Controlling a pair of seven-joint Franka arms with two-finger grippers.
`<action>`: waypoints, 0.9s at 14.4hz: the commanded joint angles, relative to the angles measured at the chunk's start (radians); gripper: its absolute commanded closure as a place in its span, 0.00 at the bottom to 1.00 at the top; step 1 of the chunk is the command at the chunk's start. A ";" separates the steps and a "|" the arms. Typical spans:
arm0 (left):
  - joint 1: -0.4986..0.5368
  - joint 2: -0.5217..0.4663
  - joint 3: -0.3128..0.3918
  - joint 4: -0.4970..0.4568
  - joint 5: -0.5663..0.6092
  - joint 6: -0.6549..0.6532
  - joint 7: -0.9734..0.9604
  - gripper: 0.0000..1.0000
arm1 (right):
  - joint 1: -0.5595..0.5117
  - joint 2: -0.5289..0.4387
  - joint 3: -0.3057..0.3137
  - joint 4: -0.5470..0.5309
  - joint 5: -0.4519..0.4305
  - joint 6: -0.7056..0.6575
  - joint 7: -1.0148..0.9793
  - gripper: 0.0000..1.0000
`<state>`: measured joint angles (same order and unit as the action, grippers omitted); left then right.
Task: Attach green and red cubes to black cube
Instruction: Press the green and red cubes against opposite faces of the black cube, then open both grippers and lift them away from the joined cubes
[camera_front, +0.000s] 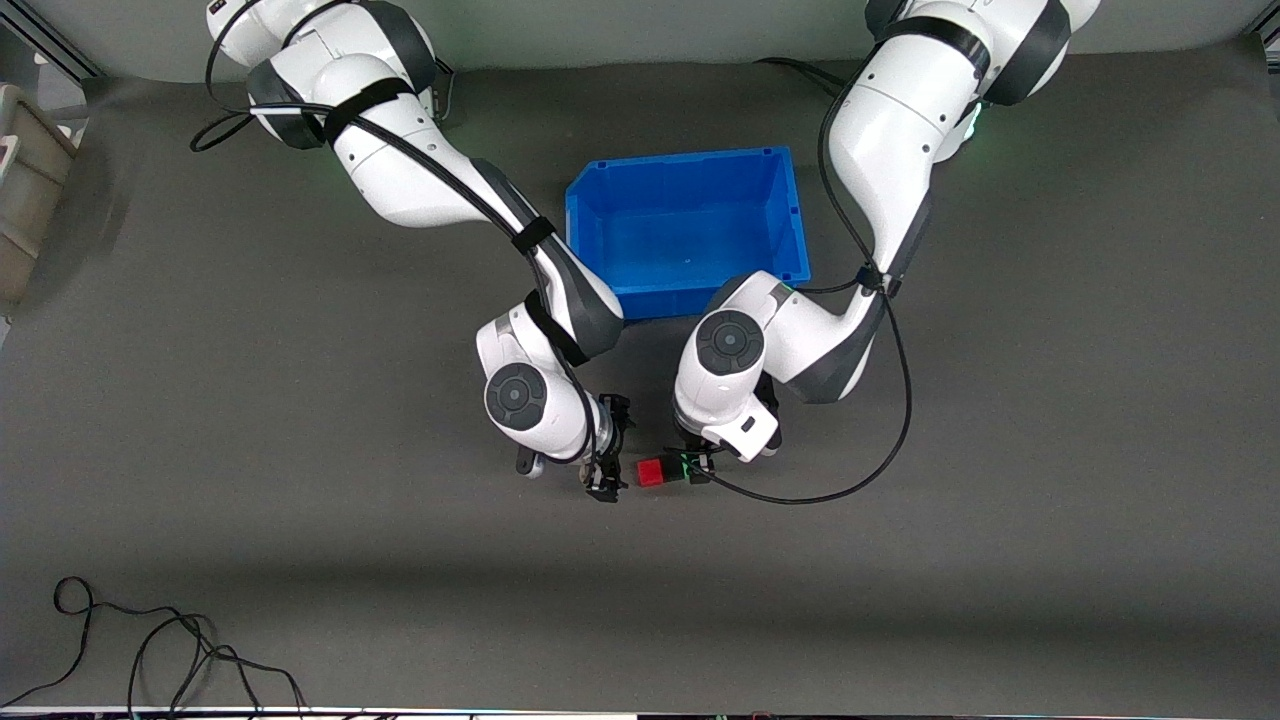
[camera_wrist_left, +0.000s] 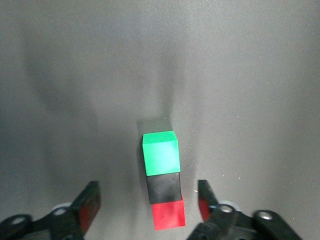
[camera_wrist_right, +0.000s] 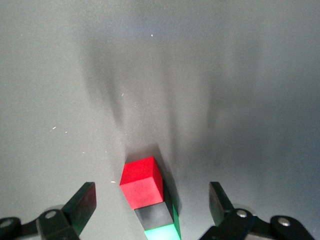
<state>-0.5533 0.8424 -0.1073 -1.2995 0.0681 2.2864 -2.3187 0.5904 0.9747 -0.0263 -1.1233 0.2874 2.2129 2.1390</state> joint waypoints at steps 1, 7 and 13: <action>-0.002 -0.008 0.015 0.019 0.021 -0.020 0.039 0.00 | -0.001 0.001 -0.006 0.034 -0.017 -0.025 -0.011 0.00; 0.119 -0.184 0.003 -0.053 -0.001 -0.309 0.692 0.00 | -0.058 -0.118 -0.010 0.033 -0.017 -0.179 -0.187 0.00; 0.361 -0.477 0.005 -0.389 -0.051 -0.317 1.356 0.00 | -0.188 -0.344 -0.012 -0.001 -0.019 -0.603 -0.679 0.00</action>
<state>-0.2646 0.4895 -0.0943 -1.5316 0.0471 1.9616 -1.1577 0.4479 0.7334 -0.0444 -1.0722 0.2827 1.7380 1.6089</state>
